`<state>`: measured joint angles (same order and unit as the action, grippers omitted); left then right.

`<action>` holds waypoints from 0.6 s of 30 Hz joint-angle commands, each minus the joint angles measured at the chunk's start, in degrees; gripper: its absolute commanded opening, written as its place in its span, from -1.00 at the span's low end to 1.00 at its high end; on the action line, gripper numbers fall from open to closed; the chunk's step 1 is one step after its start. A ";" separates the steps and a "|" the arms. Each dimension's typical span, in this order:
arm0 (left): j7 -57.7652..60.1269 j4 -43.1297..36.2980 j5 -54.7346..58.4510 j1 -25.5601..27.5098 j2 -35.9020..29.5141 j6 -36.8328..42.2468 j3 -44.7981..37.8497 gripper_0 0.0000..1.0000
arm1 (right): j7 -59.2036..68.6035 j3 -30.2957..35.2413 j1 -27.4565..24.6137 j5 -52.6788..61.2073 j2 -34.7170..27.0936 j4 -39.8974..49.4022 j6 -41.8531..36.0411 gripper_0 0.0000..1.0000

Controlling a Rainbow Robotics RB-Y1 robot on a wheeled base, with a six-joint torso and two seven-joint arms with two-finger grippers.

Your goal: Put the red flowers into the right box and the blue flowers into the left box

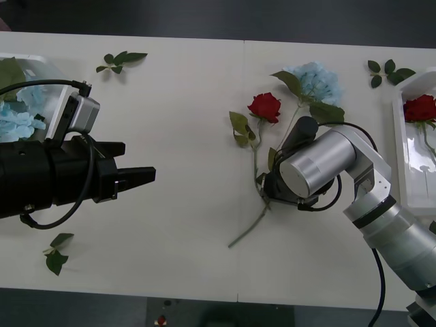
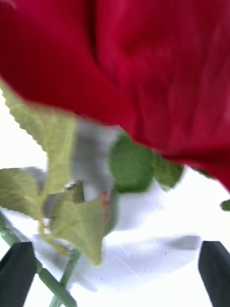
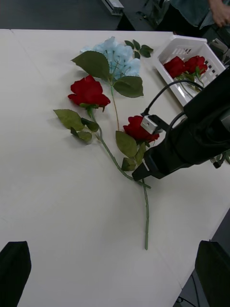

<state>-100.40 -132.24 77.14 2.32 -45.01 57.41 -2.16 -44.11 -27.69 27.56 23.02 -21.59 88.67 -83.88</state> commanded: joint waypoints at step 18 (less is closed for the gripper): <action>-1.46 -0.56 -0.14 -1.62 -1.05 -0.72 -0.74 1.00 | -2.29 -0.26 2.76 -0.52 0.85 -0.52 1.97 -1.00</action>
<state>-100.40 -132.24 77.10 2.32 -45.01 57.41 -2.16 -45.53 -27.70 27.84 22.77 -21.59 87.14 -81.36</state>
